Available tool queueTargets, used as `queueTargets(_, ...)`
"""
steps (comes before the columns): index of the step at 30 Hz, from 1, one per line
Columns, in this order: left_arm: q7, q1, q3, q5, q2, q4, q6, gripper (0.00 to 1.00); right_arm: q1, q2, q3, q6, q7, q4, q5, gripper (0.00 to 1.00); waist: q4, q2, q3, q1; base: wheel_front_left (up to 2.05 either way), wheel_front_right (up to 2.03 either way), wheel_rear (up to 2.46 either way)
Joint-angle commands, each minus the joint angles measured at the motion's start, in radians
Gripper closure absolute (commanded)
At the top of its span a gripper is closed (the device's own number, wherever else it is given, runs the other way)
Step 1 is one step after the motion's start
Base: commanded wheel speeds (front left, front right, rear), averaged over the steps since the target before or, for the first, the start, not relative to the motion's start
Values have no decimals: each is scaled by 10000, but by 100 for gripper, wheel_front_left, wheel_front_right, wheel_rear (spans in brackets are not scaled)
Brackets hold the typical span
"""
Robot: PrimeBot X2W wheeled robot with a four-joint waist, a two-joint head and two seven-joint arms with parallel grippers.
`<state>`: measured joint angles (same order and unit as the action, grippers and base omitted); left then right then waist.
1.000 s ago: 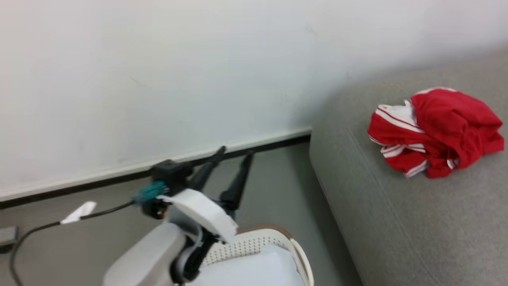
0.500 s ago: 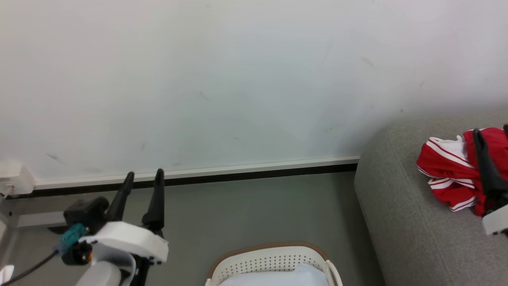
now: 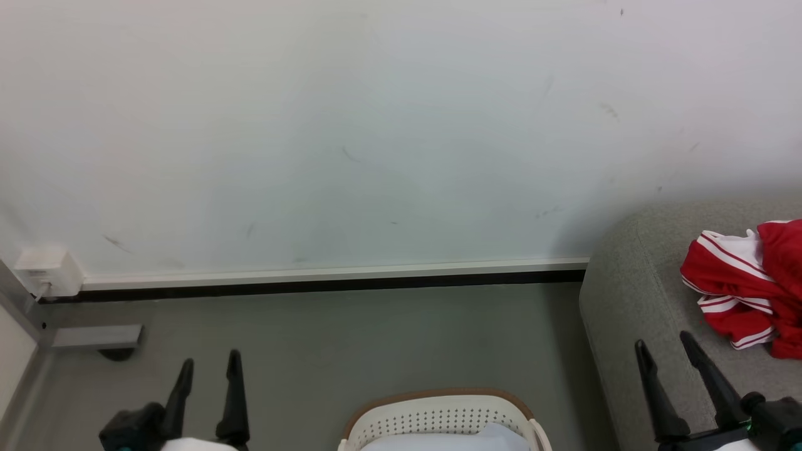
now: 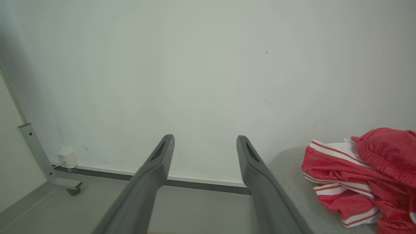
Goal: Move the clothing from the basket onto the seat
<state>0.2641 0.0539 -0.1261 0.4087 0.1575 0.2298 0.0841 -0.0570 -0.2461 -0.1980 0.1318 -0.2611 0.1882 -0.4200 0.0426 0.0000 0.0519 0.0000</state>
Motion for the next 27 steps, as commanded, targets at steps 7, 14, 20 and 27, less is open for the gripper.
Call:
queueTargets(7, 5, -458, 889, -1232, -713, 438, -756, 0, 277, 352, 34, -22, -27, 6, 619, 0, -103, 0, -42, 0, 0, 0, 0)
queueTargets(14, 5, -179, 1362, -1876, -966, 710, -1252, 0, 269, 462, 103, -22, -29, 58, 578, 0, -134, 0, -91, 0, 0, 0, 0)
queueTargets(20, 5, -90, 1583, -2076, -1022, 806, -1426, 0, 187, 542, 71, -22, -29, 110, 519, 0, -84, 0, -105, 0, 0, 0, 0)
queueTargets(27, -18, -169, 1694, -2019, -1095, 1011, -1538, 100, 219, 593, 52, 2, 8, 250, 487, 100, -54, 0, -123, 0, 0, 0, 0)
